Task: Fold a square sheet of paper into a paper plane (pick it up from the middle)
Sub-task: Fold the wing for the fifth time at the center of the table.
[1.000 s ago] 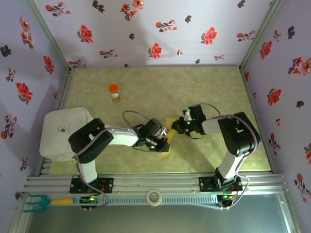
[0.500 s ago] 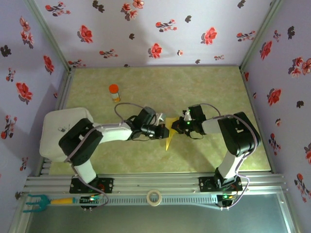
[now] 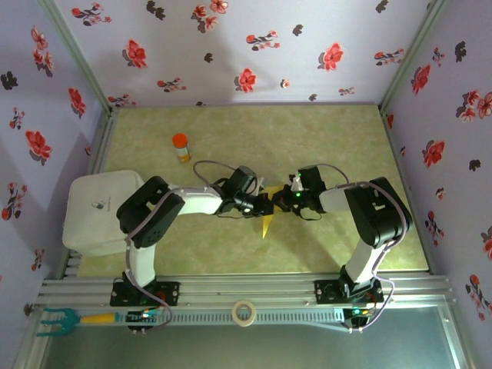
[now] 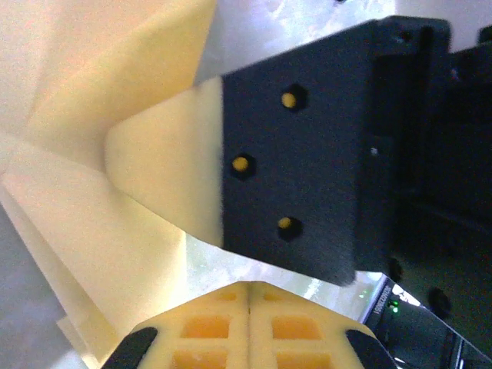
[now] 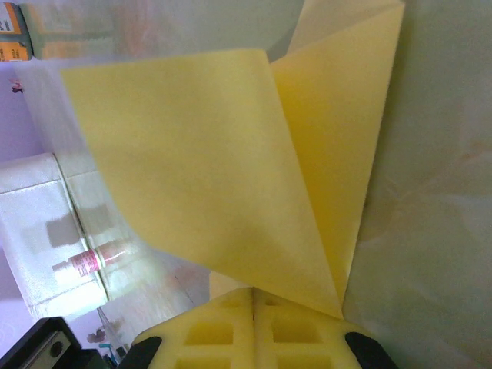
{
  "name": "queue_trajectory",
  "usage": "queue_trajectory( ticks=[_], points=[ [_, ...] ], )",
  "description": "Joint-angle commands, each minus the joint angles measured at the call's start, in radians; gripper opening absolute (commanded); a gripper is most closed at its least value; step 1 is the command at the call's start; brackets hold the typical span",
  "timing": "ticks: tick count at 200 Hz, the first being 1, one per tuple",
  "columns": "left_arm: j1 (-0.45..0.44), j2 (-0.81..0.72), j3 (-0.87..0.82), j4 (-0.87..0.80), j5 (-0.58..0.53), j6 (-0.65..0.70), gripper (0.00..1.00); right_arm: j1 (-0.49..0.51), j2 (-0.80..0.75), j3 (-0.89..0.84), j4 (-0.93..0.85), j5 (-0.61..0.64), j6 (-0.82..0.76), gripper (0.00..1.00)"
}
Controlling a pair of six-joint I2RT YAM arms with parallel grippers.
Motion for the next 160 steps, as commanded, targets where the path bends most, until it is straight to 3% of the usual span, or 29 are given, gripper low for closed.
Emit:
queue_trajectory(
  ticks=[1, 65, 123, 160],
  points=[
    [-0.002, 0.039, 0.019, -0.074, -0.048, 0.030, 0.00, -0.001, 0.041, -0.025, -0.101, 0.118, 0.009, 0.03],
    [-0.013, 0.049, -0.046, -0.170, -0.116, 0.070, 0.00, -0.001, -0.017, -0.018, -0.102, 0.101, 0.020, 0.05],
    [-0.029, 0.025, -0.181, -0.120, -0.019, 0.134, 0.00, -0.006, -0.254, -0.019, -0.218, 0.130, -0.060, 0.09],
    [-0.029, 0.024, -0.194, -0.090, -0.004, 0.127, 0.00, 0.039, -0.261, -0.055, -0.151, 0.072, -0.056, 0.08]
  ],
)
